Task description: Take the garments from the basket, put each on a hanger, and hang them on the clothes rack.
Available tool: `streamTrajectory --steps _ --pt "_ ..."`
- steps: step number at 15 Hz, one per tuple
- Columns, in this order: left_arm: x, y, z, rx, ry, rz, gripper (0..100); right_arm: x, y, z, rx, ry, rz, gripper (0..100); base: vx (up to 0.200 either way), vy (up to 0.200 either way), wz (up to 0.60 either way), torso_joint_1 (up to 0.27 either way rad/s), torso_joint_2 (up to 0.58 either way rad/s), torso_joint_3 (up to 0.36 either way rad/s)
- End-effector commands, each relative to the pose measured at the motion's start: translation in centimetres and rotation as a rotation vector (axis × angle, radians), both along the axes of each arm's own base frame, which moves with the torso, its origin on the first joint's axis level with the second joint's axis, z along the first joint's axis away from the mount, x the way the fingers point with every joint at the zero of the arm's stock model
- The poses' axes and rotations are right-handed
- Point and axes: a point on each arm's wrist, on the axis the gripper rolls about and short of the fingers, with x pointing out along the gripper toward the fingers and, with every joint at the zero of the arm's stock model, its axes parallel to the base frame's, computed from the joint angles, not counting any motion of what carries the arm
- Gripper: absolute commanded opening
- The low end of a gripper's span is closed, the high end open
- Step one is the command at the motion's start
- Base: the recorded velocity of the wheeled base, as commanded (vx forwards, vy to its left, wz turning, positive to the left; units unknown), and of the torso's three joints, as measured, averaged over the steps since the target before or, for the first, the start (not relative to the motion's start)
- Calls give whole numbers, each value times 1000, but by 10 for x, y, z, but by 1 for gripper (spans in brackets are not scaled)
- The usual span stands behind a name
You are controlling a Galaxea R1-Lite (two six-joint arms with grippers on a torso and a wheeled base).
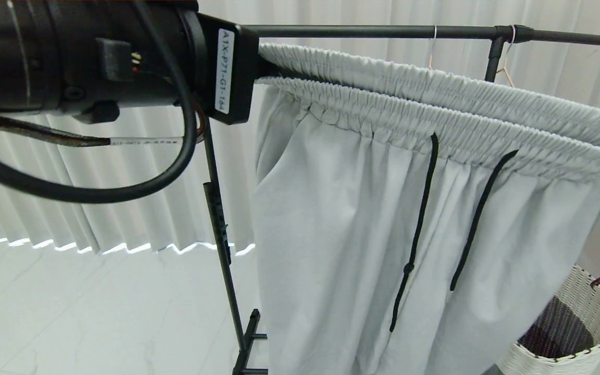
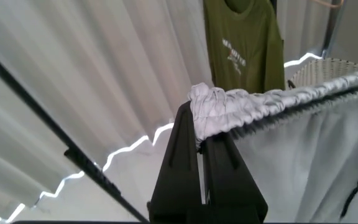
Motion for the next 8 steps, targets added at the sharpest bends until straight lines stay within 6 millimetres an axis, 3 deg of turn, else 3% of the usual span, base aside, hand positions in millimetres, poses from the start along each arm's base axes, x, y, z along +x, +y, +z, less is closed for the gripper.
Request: streamTrajectory --steps 1,4,8 --pt "14 -20 -6 18 17 -10 0 -23 -10 1 33 20 185 0 0 0 0 0 0 0" --pt "17 -30 -7 18 21 -27 0 -34 1 -3 27 73 407 0 0 0 0 0 0 0" --pt "16 -30 -9 24 27 -26 0 -37 6 -3 37 101 457 0 0 0 0 0 0 0"
